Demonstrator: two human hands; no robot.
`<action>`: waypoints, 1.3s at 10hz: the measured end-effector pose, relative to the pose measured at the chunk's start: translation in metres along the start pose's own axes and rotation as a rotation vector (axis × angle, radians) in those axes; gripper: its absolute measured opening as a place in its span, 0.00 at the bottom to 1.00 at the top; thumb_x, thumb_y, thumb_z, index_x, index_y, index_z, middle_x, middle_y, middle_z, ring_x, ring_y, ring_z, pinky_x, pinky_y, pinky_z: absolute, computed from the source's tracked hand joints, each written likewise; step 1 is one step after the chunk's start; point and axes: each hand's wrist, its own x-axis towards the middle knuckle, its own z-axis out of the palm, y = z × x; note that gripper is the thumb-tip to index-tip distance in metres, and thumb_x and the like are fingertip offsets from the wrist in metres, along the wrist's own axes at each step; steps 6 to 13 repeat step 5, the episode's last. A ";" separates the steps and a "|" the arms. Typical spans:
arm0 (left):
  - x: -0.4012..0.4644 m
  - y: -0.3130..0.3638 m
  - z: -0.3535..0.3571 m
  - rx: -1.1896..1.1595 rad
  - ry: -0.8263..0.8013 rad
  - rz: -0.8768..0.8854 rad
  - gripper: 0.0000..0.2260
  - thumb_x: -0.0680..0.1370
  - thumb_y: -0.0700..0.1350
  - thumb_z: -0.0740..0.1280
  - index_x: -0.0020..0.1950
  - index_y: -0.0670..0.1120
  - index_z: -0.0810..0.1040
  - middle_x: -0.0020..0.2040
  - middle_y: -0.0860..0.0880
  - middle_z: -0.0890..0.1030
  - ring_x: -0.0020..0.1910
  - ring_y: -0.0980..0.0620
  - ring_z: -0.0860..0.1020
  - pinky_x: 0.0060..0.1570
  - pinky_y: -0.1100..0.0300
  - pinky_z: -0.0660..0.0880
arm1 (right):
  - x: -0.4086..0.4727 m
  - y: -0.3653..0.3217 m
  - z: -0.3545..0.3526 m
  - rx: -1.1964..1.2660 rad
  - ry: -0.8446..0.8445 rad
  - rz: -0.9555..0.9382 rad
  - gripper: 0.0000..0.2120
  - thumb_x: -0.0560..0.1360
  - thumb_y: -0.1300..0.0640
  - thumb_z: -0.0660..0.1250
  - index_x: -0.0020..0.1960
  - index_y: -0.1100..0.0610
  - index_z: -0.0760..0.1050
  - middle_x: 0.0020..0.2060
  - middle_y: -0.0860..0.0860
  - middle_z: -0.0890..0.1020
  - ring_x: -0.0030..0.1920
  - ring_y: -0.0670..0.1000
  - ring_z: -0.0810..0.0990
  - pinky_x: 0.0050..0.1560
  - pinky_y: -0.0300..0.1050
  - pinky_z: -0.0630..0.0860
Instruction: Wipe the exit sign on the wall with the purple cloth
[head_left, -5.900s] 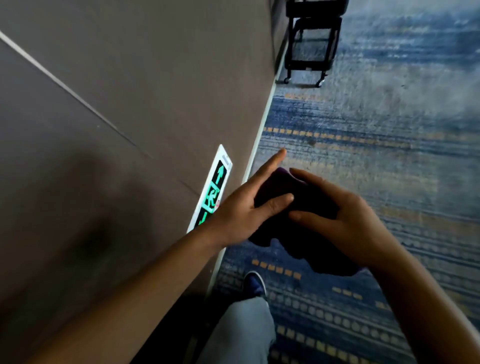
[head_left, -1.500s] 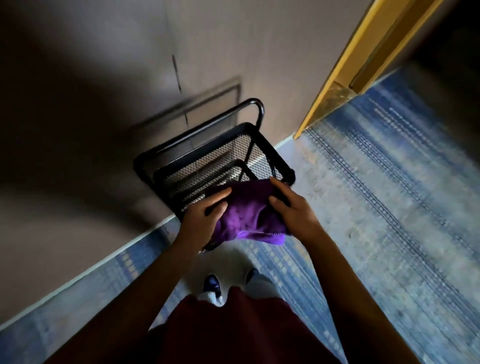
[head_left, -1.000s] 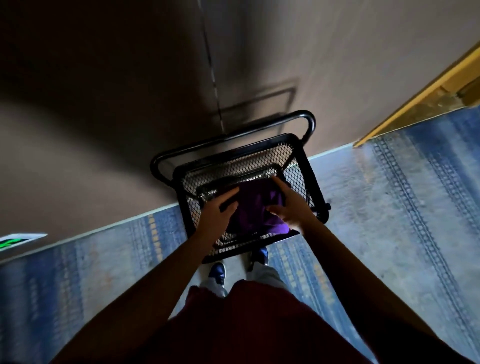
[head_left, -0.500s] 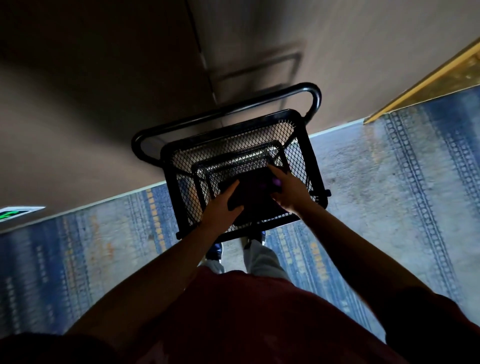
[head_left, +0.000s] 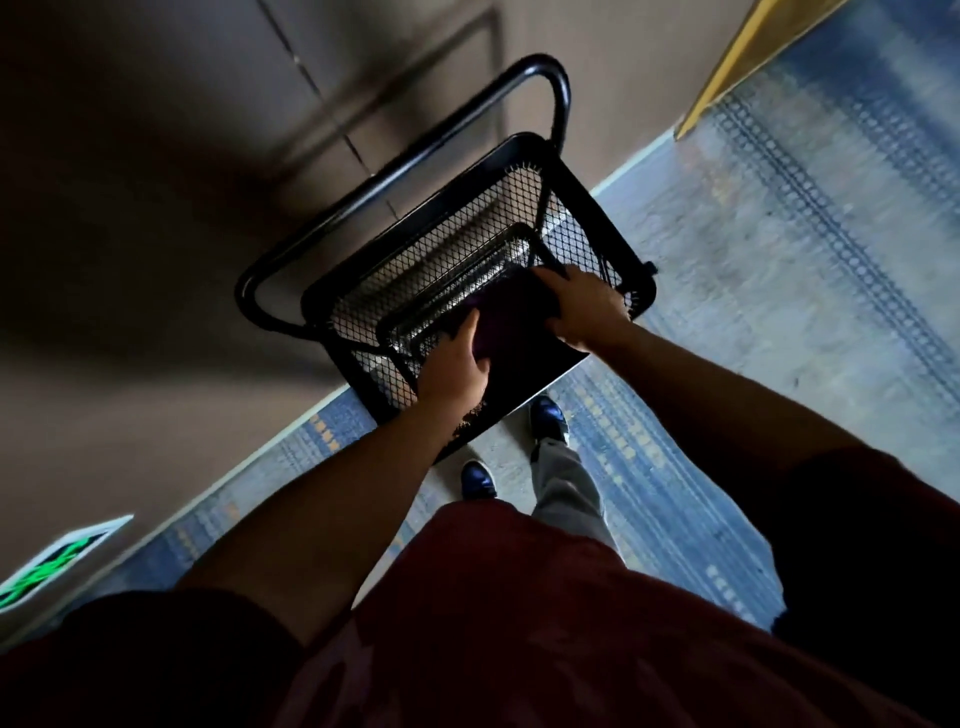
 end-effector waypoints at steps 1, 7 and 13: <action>-0.004 -0.002 0.001 0.033 -0.008 0.020 0.33 0.83 0.47 0.66 0.84 0.54 0.52 0.68 0.37 0.74 0.64 0.39 0.77 0.61 0.47 0.75 | -0.012 -0.003 0.001 -0.010 0.005 0.044 0.42 0.75 0.53 0.73 0.81 0.40 0.54 0.75 0.54 0.68 0.69 0.62 0.72 0.59 0.60 0.76; -0.023 -0.043 -0.028 -0.224 0.136 0.063 0.37 0.78 0.43 0.73 0.83 0.49 0.59 0.75 0.38 0.67 0.68 0.40 0.76 0.66 0.48 0.75 | -0.059 -0.004 -0.004 0.189 0.224 0.067 0.34 0.75 0.57 0.69 0.79 0.54 0.62 0.76 0.57 0.67 0.72 0.63 0.70 0.65 0.60 0.74; -0.023 -0.043 -0.028 -0.224 0.136 0.063 0.37 0.78 0.43 0.73 0.83 0.49 0.59 0.75 0.38 0.67 0.68 0.40 0.76 0.66 0.48 0.75 | -0.059 -0.004 -0.004 0.189 0.224 0.067 0.34 0.75 0.57 0.69 0.79 0.54 0.62 0.76 0.57 0.67 0.72 0.63 0.70 0.65 0.60 0.74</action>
